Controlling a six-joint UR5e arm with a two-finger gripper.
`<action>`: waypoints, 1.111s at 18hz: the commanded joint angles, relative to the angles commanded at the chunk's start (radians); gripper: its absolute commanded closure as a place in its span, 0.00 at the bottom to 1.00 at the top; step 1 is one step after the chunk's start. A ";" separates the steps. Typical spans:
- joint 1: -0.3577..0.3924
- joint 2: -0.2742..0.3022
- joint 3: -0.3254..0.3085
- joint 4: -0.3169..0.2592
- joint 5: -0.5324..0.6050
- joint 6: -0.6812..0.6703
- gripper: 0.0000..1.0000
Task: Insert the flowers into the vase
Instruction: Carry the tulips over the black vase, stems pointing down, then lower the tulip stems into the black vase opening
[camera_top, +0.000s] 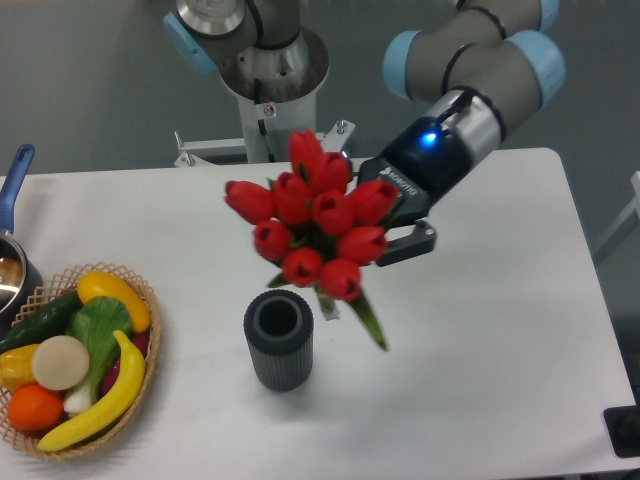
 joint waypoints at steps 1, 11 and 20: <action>0.000 0.000 -0.006 0.000 -0.012 0.002 0.64; -0.005 0.002 -0.068 0.000 -0.026 0.006 0.64; -0.018 -0.018 -0.083 0.000 -0.025 0.052 0.64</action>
